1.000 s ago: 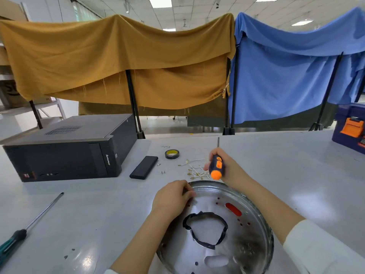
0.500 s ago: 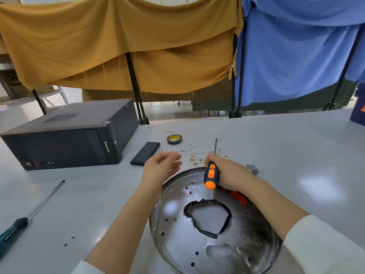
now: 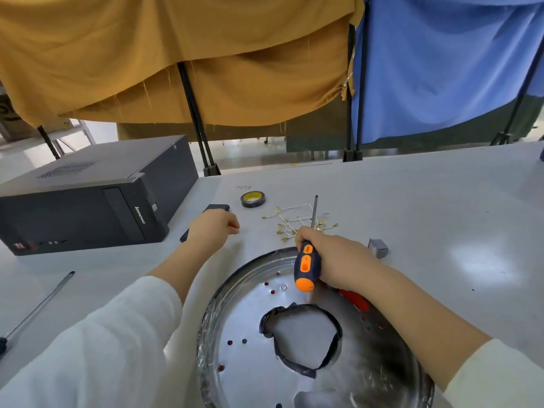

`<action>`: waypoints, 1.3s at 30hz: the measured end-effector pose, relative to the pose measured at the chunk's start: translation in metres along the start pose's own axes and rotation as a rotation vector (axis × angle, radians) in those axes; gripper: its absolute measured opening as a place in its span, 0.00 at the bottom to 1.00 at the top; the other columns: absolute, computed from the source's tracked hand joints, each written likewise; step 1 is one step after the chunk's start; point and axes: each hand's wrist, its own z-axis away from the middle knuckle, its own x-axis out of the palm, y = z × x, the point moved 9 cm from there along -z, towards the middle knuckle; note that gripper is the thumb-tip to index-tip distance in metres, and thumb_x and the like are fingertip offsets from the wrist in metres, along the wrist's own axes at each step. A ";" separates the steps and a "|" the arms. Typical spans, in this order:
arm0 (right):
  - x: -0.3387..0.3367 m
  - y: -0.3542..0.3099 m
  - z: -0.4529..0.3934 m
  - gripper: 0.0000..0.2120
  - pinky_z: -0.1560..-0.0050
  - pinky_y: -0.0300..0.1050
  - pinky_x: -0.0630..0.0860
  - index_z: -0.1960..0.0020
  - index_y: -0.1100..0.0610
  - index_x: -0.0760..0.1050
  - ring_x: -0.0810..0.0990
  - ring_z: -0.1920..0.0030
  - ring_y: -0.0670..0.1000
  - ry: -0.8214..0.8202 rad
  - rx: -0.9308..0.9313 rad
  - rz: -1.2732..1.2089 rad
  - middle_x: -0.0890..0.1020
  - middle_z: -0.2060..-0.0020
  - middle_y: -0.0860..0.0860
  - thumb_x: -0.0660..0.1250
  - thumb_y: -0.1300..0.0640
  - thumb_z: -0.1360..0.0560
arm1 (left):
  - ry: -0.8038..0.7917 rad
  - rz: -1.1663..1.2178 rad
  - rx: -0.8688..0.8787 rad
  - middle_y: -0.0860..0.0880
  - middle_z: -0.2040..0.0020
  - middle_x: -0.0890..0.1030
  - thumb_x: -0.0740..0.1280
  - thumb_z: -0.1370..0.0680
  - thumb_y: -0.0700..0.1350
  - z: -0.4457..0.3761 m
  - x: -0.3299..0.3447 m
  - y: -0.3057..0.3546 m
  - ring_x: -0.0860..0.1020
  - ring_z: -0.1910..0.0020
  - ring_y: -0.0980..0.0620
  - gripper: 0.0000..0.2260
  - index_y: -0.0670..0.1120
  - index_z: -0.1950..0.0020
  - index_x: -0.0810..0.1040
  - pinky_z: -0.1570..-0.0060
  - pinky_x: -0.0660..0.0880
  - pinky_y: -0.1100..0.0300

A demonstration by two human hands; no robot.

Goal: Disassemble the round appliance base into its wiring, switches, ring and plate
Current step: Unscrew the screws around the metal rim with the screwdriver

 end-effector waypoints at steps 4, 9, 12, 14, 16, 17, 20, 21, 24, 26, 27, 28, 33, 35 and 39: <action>0.000 0.000 0.000 0.15 0.60 0.48 0.71 0.53 0.42 0.59 0.75 0.61 0.54 0.006 0.012 0.014 0.77 0.60 0.48 0.60 0.59 0.29 | -0.025 -0.330 0.158 0.51 0.48 0.77 0.65 0.22 0.48 -0.024 0.015 0.026 0.71 0.45 0.50 0.07 0.55 0.47 0.81 0.57 0.70 0.59; -0.001 -0.002 0.002 0.14 0.65 0.46 0.67 0.53 0.43 0.59 0.72 0.64 0.52 0.007 -0.003 0.027 0.76 0.62 0.47 0.59 0.59 0.29 | -0.144 -0.158 0.107 0.50 0.50 0.77 0.68 0.25 0.46 -0.041 0.029 0.012 0.74 0.50 0.50 0.06 0.55 0.52 0.82 0.50 0.74 0.57; -0.001 -0.002 0.001 0.14 0.65 0.46 0.67 0.53 0.43 0.59 0.72 0.64 0.52 0.002 -0.003 0.032 0.75 0.63 0.47 0.59 0.59 0.29 | -0.195 -0.118 0.133 0.52 0.53 0.78 0.69 0.25 0.44 -0.043 0.031 0.010 0.74 0.54 0.53 0.06 0.53 0.51 0.83 0.50 0.75 0.57; -0.002 -0.002 0.001 0.14 0.66 0.45 0.66 0.53 0.43 0.59 0.72 0.65 0.51 0.003 0.004 0.036 0.76 0.62 0.47 0.60 0.59 0.29 | -0.208 -0.098 0.132 0.53 0.55 0.78 0.69 0.25 0.43 -0.043 0.032 0.008 0.75 0.56 0.53 0.07 0.52 0.51 0.83 0.50 0.75 0.57; -0.002 -0.003 0.002 0.14 0.69 0.44 0.64 0.53 0.42 0.59 0.71 0.66 0.50 0.002 0.006 0.041 0.76 0.62 0.47 0.60 0.59 0.29 | -0.201 -0.070 0.128 0.55 0.58 0.76 0.69 0.25 0.42 -0.043 0.032 0.006 0.75 0.56 0.53 0.07 0.52 0.50 0.83 0.51 0.75 0.59; -0.002 -0.003 0.002 0.14 0.69 0.43 0.63 0.53 0.42 0.58 0.71 0.66 0.50 0.001 0.005 0.044 0.76 0.62 0.47 0.60 0.59 0.28 | -0.197 -0.061 0.132 0.56 0.58 0.75 0.69 0.25 0.42 -0.043 0.032 0.006 0.75 0.57 0.53 0.08 0.52 0.50 0.83 0.52 0.74 0.60; -0.002 -0.003 0.002 0.15 0.68 0.44 0.64 0.54 0.41 0.58 0.72 0.64 0.51 0.003 0.006 0.050 0.76 0.61 0.47 0.60 0.59 0.28 | -0.195 -0.063 0.145 0.56 0.58 0.75 0.68 0.25 0.41 -0.042 0.032 0.006 0.75 0.57 0.54 0.08 0.53 0.50 0.83 0.52 0.74 0.61; -0.003 -0.003 0.002 0.16 0.68 0.44 0.64 0.54 0.41 0.58 0.72 0.64 0.51 0.006 0.007 0.050 0.76 0.61 0.47 0.60 0.59 0.28 | -0.195 -0.063 0.147 0.56 0.59 0.76 0.68 0.25 0.41 -0.042 0.033 0.006 0.75 0.57 0.55 0.09 0.53 0.50 0.83 0.52 0.74 0.61; -0.003 -0.003 0.001 0.16 0.68 0.44 0.64 0.54 0.41 0.57 0.72 0.64 0.51 0.010 0.008 0.046 0.76 0.61 0.47 0.61 0.59 0.29 | -0.193 -0.066 0.150 0.58 0.60 0.76 0.66 0.24 0.38 -0.042 0.033 0.006 0.74 0.59 0.57 0.11 0.53 0.50 0.83 0.55 0.73 0.64; -0.002 -0.002 0.001 0.16 0.68 0.44 0.64 0.54 0.41 0.57 0.72 0.64 0.52 0.010 0.006 0.043 0.77 0.61 0.47 0.61 0.59 0.29 | -0.194 -0.080 0.155 0.57 0.59 0.77 0.65 0.24 0.37 -0.041 0.033 0.006 0.73 0.62 0.59 0.12 0.52 0.51 0.83 0.57 0.71 0.66; -0.002 -0.002 0.001 0.16 0.68 0.44 0.65 0.54 0.40 0.57 0.72 0.63 0.52 0.011 0.004 0.041 0.77 0.61 0.47 0.61 0.59 0.29 | -0.192 -0.084 0.155 0.57 0.59 0.78 0.65 0.25 0.37 -0.041 0.033 0.006 0.72 0.62 0.60 0.12 0.52 0.51 0.83 0.58 0.69 0.66; -0.002 -0.002 0.001 0.17 0.68 0.44 0.65 0.55 0.40 0.57 0.73 0.63 0.52 0.012 0.003 0.040 0.77 0.61 0.47 0.61 0.59 0.29 | -0.189 -0.086 0.156 0.57 0.60 0.77 0.65 0.25 0.37 -0.041 0.033 0.006 0.72 0.63 0.60 0.12 0.52 0.51 0.83 0.59 0.69 0.66; 0.000 0.000 0.000 0.17 0.68 0.44 0.64 0.54 0.40 0.58 0.73 0.63 0.52 0.011 0.007 0.035 0.77 0.61 0.47 0.61 0.59 0.30 | -0.210 -0.065 0.155 0.52 0.52 0.80 0.68 0.24 0.41 -0.040 0.033 0.005 0.75 0.55 0.54 0.08 0.51 0.48 0.82 0.51 0.74 0.61; 0.000 0.000 0.000 0.18 0.68 0.44 0.64 0.54 0.40 0.57 0.72 0.64 0.51 0.015 0.005 0.038 0.77 0.61 0.47 0.61 0.60 0.30 | -0.205 -0.037 0.147 0.52 0.49 0.80 0.68 0.24 0.41 -0.038 0.031 0.004 0.76 0.52 0.53 0.10 0.51 0.44 0.80 0.47 0.74 0.58; 0.000 0.001 -0.001 0.18 0.68 0.44 0.64 0.54 0.39 0.56 0.73 0.63 0.52 0.020 -0.001 0.033 0.77 0.61 0.47 0.61 0.59 0.29 | -0.125 0.079 0.138 0.52 0.45 0.80 0.65 0.22 0.39 -0.026 0.011 0.011 0.76 0.47 0.52 0.13 0.50 0.39 0.77 0.46 0.73 0.58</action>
